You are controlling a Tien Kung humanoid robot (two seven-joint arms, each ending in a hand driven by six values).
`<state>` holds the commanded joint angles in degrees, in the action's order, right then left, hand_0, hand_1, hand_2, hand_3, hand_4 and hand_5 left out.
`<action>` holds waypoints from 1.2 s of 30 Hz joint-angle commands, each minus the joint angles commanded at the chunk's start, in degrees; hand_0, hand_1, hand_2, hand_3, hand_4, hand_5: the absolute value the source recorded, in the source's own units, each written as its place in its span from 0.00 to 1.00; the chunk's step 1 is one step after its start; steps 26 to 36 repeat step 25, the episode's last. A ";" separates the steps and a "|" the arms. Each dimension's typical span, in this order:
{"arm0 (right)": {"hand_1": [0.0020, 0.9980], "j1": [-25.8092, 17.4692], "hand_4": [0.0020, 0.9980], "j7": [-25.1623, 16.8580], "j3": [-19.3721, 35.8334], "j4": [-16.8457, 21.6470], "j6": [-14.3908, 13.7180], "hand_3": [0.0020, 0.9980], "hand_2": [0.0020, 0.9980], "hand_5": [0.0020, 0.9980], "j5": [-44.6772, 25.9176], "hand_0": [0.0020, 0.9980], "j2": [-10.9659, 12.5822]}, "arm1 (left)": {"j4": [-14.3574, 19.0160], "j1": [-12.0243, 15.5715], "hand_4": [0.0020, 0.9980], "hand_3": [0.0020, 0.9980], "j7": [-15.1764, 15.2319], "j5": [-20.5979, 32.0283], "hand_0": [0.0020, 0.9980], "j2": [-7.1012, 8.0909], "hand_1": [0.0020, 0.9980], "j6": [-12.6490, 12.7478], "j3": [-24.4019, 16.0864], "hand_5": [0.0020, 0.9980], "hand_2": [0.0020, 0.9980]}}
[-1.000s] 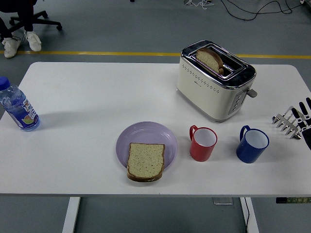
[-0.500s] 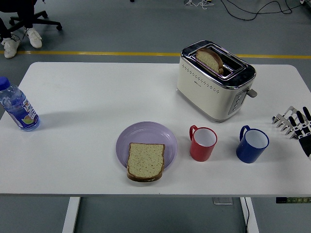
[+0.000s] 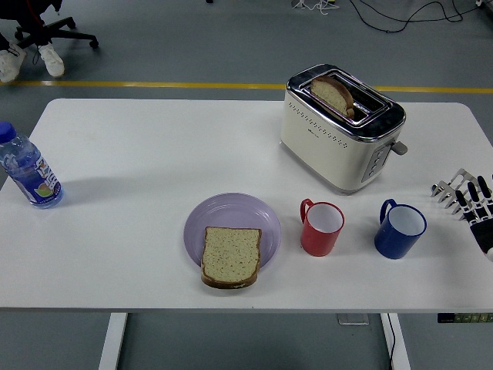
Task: Pick up the cup,pour liquid into bread,place the cup on the desk
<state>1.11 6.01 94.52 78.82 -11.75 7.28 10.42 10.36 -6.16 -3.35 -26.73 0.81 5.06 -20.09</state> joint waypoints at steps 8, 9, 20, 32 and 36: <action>0.54 0.60 0.66 -3.93 -0.85 -2.03 2.56 0.58 0.60 0.16 -0.95 0.63 -0.30 | -0.02 -0.10 0.36 0.56 -0.05 -0.10 0.63 0.04 0.60 -0.10 -0.35 0.99 0.65; 0.54 0.60 0.66 -4.08 -0.87 -2.05 2.54 0.58 0.60 0.16 -0.98 0.63 -0.31 | -0.02 -0.10 0.36 0.56 -0.05 -0.10 0.63 0.05 0.60 -0.10 -0.36 0.99 0.65; 0.56 0.93 0.57 -13.18 -2.74 -2.43 -0.79 0.57 0.60 0.07 0.12 0.62 -0.58 | -0.02 -0.27 0.37 0.56 -0.07 -0.43 0.63 0.19 0.60 -0.07 -0.97 0.99 0.65; 0.56 0.92 0.57 -12.00 -2.54 -2.61 -0.52 0.57 0.60 0.07 0.38 0.62 -0.73 | 0.00 -0.37 0.37 0.56 -0.07 -0.57 0.63 0.23 0.60 -0.07 -1.07 0.99 0.65; 0.56 0.92 0.57 -12.00 -2.54 -2.61 -0.52 0.57 0.60 0.07 0.38 0.62 -0.73 | 0.00 -0.37 0.37 0.56 -0.07 -0.57 0.63 0.23 0.60 -0.07 -1.07 0.99 0.65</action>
